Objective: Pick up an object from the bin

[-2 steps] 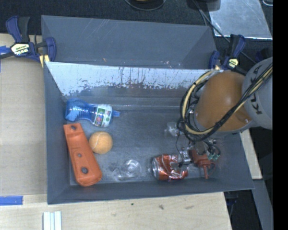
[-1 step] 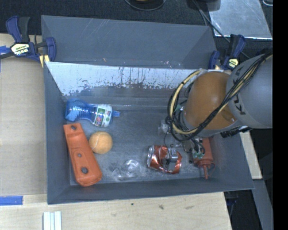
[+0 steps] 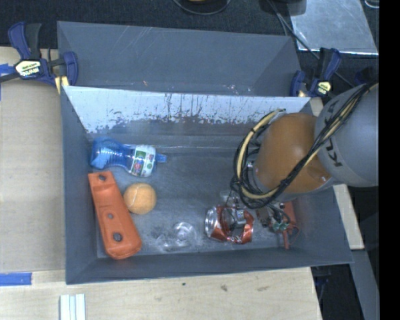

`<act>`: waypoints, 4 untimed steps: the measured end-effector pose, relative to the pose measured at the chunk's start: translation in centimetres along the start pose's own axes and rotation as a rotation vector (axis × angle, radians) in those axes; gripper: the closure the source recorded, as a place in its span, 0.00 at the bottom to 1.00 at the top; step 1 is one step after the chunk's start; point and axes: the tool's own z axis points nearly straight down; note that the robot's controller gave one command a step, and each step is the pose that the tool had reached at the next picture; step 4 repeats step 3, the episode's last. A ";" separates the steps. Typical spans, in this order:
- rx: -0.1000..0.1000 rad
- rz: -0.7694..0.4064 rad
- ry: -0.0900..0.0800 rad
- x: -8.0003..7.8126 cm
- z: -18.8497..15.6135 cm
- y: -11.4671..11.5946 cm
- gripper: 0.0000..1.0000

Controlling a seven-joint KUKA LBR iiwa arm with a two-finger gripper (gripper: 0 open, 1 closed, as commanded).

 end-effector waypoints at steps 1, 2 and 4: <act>0.000 0.000 0.000 0.0 0.0 0.0 1.00; 0.000 -0.009 0.000 -0.1 -9.9 0.4 1.00; 0.001 -0.013 -0.004 -0.6 -13.7 -0.1 1.00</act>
Offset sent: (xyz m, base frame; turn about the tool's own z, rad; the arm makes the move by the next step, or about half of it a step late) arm -0.0006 0.0047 0.1041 -0.0111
